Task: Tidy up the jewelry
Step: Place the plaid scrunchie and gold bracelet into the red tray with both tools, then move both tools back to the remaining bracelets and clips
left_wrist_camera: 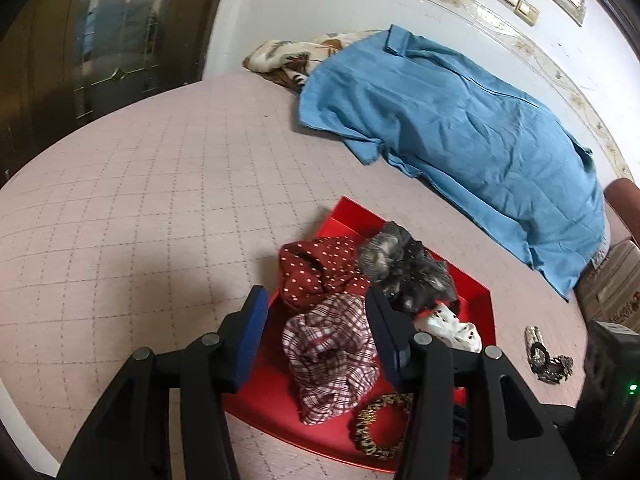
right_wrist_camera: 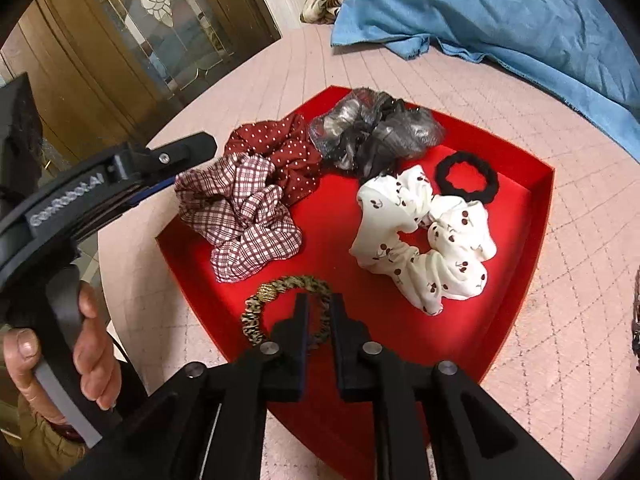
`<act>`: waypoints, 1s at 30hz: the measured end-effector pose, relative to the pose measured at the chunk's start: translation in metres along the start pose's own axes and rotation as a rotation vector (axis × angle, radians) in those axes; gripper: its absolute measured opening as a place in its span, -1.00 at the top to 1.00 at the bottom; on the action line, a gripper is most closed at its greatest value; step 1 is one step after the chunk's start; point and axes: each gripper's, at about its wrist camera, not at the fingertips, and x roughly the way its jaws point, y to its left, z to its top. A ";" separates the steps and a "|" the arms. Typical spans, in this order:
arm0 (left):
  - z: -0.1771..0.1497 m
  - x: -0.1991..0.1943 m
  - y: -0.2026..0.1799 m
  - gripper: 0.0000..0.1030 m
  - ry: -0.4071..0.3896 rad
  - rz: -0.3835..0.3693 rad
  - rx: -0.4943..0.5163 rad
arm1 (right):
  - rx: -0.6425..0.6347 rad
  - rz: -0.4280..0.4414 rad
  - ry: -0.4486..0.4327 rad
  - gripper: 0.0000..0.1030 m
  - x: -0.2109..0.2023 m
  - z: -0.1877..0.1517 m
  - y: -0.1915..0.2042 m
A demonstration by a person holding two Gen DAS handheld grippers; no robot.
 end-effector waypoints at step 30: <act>-0.022 -0.056 -0.098 -0.78 -0.133 0.030 0.194 | 0.355 -0.283 -0.196 0.26 -0.171 -0.143 -0.184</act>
